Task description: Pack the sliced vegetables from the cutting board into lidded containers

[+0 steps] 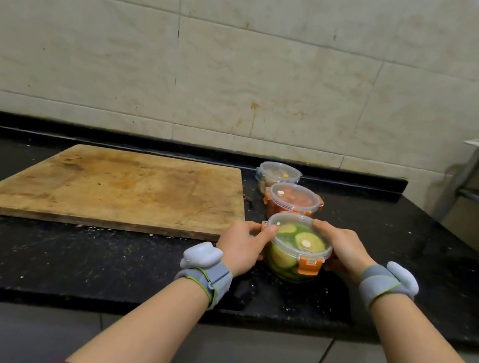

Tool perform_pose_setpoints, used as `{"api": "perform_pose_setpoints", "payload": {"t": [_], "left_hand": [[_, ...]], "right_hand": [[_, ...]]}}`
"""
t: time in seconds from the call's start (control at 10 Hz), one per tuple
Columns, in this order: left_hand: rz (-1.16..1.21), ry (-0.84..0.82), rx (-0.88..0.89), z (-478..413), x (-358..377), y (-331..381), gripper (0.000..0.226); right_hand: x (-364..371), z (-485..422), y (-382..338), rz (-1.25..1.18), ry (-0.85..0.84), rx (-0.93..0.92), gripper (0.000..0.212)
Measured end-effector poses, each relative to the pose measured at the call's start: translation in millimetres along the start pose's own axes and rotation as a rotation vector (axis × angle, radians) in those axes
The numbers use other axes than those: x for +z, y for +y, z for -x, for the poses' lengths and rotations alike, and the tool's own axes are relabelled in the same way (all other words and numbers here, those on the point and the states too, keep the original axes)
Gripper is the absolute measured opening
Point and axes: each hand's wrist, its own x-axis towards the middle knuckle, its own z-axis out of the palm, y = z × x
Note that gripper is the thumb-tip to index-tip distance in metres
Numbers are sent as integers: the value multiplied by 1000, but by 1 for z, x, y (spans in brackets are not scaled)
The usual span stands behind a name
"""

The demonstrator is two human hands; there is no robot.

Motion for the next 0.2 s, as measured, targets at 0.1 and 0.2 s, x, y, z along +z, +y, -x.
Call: {"api": "perform_pose_setpoints", "payload": {"t": [0.1, 0.2], "left_hand": [[-79, -6, 65, 1, -4, -4, 41], [-173, 79, 127, 6, -12, -8, 38]], "right_hand": [[-3, -4, 2, 71, 14, -61, 47], [-14, -4, 4, 146, 262, -267, 43]]}}
